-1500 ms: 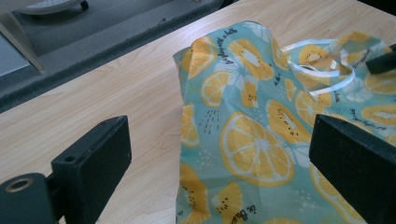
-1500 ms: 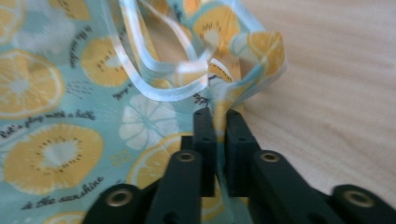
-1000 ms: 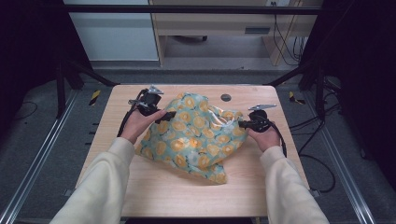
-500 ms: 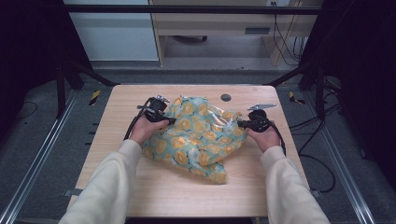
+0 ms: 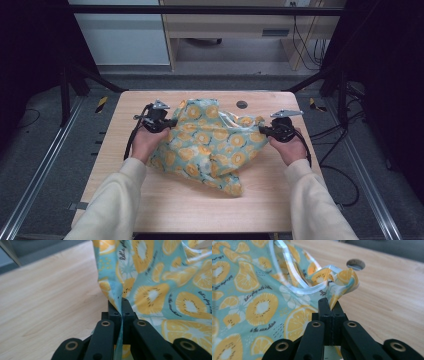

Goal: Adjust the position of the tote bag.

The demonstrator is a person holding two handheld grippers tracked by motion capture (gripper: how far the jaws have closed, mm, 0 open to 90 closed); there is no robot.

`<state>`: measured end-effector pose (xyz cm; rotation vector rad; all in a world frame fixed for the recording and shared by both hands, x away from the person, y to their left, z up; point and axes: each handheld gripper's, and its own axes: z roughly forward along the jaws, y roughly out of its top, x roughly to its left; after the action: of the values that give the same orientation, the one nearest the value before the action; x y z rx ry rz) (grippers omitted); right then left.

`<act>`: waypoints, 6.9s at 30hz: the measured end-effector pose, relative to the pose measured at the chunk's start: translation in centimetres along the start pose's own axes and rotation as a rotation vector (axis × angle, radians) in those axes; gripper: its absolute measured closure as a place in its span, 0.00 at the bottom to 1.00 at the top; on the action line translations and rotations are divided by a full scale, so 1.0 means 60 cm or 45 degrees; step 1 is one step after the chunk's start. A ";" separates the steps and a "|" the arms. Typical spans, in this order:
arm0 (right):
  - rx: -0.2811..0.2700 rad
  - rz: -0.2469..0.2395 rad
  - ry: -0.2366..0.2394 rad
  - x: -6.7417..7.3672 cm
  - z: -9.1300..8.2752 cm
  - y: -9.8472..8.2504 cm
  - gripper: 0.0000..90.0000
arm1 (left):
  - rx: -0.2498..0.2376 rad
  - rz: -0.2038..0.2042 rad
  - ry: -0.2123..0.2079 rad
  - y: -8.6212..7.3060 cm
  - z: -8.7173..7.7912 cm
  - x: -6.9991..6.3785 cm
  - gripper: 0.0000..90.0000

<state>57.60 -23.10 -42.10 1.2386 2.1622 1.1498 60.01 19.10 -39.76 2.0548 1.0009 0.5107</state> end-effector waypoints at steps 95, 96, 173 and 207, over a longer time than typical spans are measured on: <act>-0.344 -0.194 0.000 0.118 -0.178 -0.055 1.00 | -0.459 0.135 0.119 -0.120 -0.192 -0.101 1.00; -0.342 -0.195 0.000 0.118 -0.176 -0.055 1.00 | -0.460 0.134 0.118 -0.122 -0.192 -0.100 1.00; 0.063 -0.261 0.097 0.167 -0.055 -0.178 0.95 | 0.056 0.415 0.079 -0.252 -0.079 -0.079 1.00; -0.039 -0.147 0.168 0.166 -0.038 -0.045 0.39 | -0.164 0.335 -0.101 -0.015 -0.140 -0.185 0.24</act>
<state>49.40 -16.48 -42.37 1.0373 2.2701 1.2422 47.53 14.58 -35.50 2.0836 0.6369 0.6071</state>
